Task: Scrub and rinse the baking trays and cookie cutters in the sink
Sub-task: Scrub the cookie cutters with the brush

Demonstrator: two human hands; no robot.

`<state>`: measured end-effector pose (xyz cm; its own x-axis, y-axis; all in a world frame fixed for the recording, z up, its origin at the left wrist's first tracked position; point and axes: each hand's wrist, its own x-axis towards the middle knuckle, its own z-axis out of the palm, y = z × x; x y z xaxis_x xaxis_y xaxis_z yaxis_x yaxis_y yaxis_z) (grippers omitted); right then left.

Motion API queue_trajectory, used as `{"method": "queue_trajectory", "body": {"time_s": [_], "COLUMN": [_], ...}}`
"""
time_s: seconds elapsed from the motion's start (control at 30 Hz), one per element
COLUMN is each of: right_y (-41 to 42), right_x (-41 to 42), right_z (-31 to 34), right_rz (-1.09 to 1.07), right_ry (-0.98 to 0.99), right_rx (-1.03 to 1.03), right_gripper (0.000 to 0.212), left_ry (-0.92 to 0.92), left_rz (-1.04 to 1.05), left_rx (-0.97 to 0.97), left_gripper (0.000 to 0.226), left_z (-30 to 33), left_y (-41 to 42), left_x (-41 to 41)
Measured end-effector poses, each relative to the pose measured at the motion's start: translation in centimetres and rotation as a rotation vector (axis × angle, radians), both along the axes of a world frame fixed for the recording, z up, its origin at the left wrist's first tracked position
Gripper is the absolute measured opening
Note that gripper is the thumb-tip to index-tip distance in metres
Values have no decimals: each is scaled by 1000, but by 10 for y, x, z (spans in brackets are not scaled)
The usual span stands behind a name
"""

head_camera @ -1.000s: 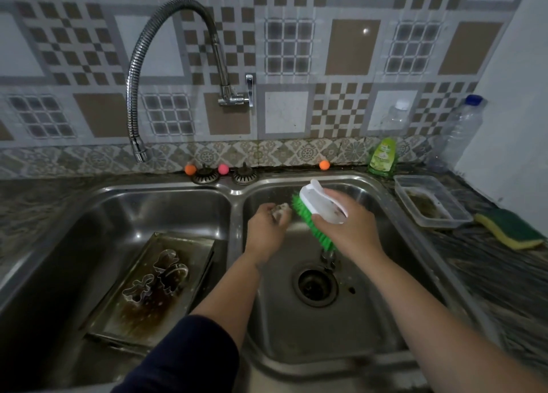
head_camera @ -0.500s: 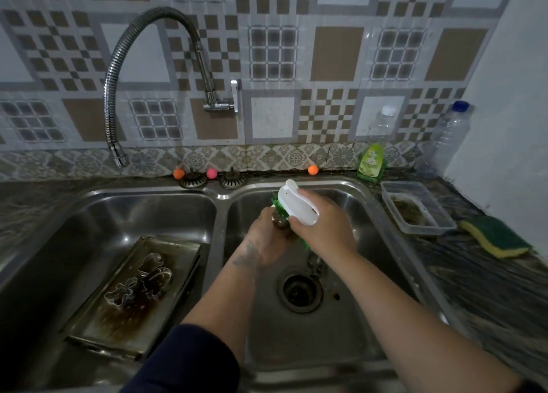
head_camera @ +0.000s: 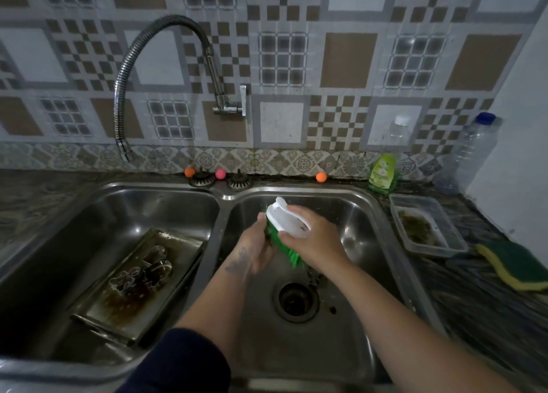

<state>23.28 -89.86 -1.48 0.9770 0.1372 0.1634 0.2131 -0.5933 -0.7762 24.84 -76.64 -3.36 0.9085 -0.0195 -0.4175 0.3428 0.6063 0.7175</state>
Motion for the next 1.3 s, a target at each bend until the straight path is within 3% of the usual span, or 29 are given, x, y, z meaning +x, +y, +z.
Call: {"method": "queue_trajectory", "body": {"time_s": [0.1,0.17,0.3,0.4,0.47,0.57,0.67,0.77,1.0,1.3], "right_y": [6,16,46,71,91,125,154,171,198,203], "right_x": [6,12,18,17,16,15,19,22,14,8], "right_z": [-3,-1,6,11,12,6,-2,-9,-41,-44], "right_rz": [-21,-31,-40,-68,-36,51,25,-32,-113,-149], "right_ry": [-35,-67,-39,-106,-117,-103,-123,-112,-56,-58], "right_rx": [-40,-112,-93,-33,14,-83,-219,-213,-203,-186], "right_gripper": [58,59,59,57,55,56,56,58,59,59], "left_ry": [-28,-61,-157,-128,-107,-82,-59,-21,58,33], "left_rz": [-59,-38,63,85,27,-83,-155,-148,-148,-267], "left_rx": [126,330,950,1364,1525,1666,1746,1750,1618,1516], "left_gripper": [35,32,57,45,45,27,24,37,50,59], "left_z": [-7,-7,-4,10,17,24,21,2,-59,-99], "left_y": [6,15,52,85,108,135,161,197,287,299], "left_x": [-9,-13,-13,-19,-20,-22,-23,-21,-33,-27]}}
